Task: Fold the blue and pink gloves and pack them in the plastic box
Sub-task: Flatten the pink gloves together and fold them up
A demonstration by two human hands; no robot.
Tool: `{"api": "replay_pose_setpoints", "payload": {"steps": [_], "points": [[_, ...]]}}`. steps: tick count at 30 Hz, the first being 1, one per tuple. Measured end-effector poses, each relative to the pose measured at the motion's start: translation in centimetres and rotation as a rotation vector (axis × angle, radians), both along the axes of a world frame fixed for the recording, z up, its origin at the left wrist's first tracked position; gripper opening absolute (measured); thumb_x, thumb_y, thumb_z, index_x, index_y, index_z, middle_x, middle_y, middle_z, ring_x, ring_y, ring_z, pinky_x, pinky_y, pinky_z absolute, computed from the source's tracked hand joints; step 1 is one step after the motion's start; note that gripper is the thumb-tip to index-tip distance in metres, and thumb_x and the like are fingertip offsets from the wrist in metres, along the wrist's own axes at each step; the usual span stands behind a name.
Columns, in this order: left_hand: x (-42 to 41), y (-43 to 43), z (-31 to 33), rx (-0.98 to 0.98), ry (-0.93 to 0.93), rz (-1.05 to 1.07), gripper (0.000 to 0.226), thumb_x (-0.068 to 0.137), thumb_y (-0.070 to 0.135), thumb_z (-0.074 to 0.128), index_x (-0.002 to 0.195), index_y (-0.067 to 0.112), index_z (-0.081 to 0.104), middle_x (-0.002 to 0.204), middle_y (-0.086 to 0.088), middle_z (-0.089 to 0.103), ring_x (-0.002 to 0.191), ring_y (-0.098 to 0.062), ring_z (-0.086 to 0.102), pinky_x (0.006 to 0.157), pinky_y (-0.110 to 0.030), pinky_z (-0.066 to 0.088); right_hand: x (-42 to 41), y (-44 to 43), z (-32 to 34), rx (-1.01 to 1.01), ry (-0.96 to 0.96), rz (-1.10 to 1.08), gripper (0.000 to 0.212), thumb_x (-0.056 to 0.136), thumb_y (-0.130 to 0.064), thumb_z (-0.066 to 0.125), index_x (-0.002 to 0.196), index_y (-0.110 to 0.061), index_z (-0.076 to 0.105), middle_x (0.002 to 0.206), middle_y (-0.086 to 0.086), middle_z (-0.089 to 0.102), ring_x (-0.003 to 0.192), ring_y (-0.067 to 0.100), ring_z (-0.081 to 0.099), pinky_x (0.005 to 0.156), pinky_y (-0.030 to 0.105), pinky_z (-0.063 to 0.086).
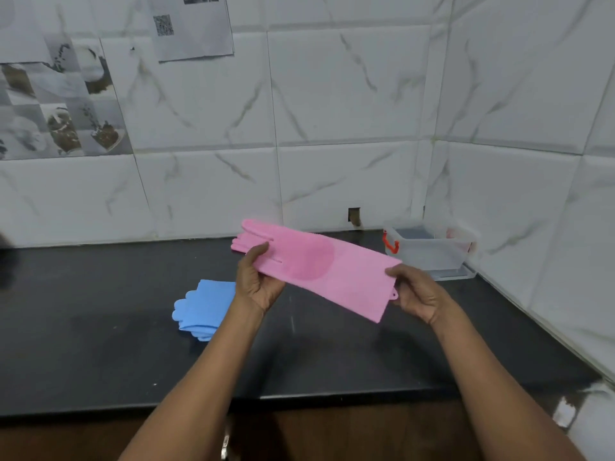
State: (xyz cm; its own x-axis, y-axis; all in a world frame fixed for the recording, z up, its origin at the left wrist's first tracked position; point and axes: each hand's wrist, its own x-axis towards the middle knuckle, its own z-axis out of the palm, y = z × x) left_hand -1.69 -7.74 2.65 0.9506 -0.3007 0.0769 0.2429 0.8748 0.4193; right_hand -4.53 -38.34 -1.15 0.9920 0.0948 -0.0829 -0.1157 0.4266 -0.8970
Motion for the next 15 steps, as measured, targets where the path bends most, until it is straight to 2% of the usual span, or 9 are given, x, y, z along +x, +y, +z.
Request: {"api": "replay_pose_setpoints", "payload": {"steps": [2, 4, 5, 7, 9, 11, 15], "points": [[-0.8, 2.1, -2.3, 0.076, 0.074, -0.022, 0.051, 0.089, 0.025, 0.055, 0.138, 0.011, 0.051, 0.134, -0.011, 0.058, 0.124, -0.031, 0.054, 0.111, -0.048, 0.037, -0.2, -0.3, 0.3, -0.13, 0.096, -0.136, 0.046, 0.08, -0.001, 0.067, 0.125, 0.0, 0.055, 0.112, 0.02, 0.07, 0.106, 0.032, 0.066, 0.078, 0.044, 0.059], [-1.6, 3.3, -4.5, 0.283, 0.202, -0.055, 0.044, 0.088, 0.038, 0.061, 0.125, 0.014, 0.055, 0.12, -0.009, 0.063, 0.108, -0.029, 0.063, 0.099, -0.047, 0.048, -0.6, -0.3, 0.1, -0.419, 0.219, -0.21, 0.032, 0.086, 0.0, 0.063, 0.118, 0.002, 0.059, 0.109, 0.02, 0.071, 0.098, 0.03, 0.069, 0.079, 0.043, 0.059], [-1.9, 3.5, -5.3, 0.418, 0.257, -0.049, 0.039, 0.089, 0.038, 0.063, 0.119, 0.014, 0.056, 0.111, -0.009, 0.065, 0.097, -0.029, 0.067, 0.089, -0.047, 0.054, -0.8, -0.3, -0.3, -0.532, 0.264, -0.233, 0.027, 0.088, -0.001, 0.063, 0.115, 0.003, 0.061, 0.11, 0.02, 0.07, 0.094, 0.029, 0.069, 0.081, 0.043, 0.059], [-2.2, 3.4, -5.8, 0.694, 0.336, 0.06, 0.033, 0.088, 0.03, 0.068, 0.114, 0.012, 0.058, 0.1, -0.01, 0.065, 0.079, -0.029, 0.069, 0.065, -0.044, 0.061, -1.0, -0.1, -1.0, -0.631, 0.279, -0.287, 0.022, 0.089, -0.004, 0.065, 0.11, 0.003, 0.063, 0.11, 0.02, 0.069, 0.095, 0.03, 0.068, 0.085, 0.045, 0.058], [-1.9, 3.0, -5.6, 0.856, 0.34, 0.203, 0.034, 0.085, 0.021, 0.074, 0.112, 0.008, 0.059, 0.101, -0.012, 0.063, 0.08, -0.031, 0.068, 0.053, -0.042, 0.06, -1.4, 0.4, -1.4, -0.667, 0.23, -0.332, 0.021, 0.088, -0.01, 0.07, 0.102, 0.005, 0.065, 0.104, 0.02, 0.07, 0.096, 0.033, 0.069, 0.087, 0.046, 0.057], [-1.5, 2.6, -5.3, 0.989, 0.314, 0.282, 0.037, 0.083, 0.012, 0.075, 0.112, -0.001, 0.056, 0.104, -0.016, 0.062, 0.085, -0.033, 0.067, 0.048, -0.041, 0.058, -1.8, 1.1, -1.7, -0.761, 0.185, -0.345, 0.023, 0.084, -0.013, 0.075, 0.094, 0.006, 0.067, 0.095, 0.021, 0.072, 0.09, 0.036, 0.069, 0.082, 0.044, 0.056], [-1.5, 2.1, -5.7, 1.251, 0.296, 0.367, 0.025, 0.083, -0.003, 0.067, 0.106, -0.006, 0.057, 0.111, -0.023, 0.062, 0.086, -0.038, 0.068, 0.055, -0.042, 0.06, -1.8, 2.1, -2.7, -0.969, 0.135, -0.445, 0.023, 0.085, -0.014, 0.072, 0.075, 0.004, 0.063, 0.082, 0.025, 0.067, 0.073, 0.03, 0.062, 0.063, 0.035, 0.041]]}}
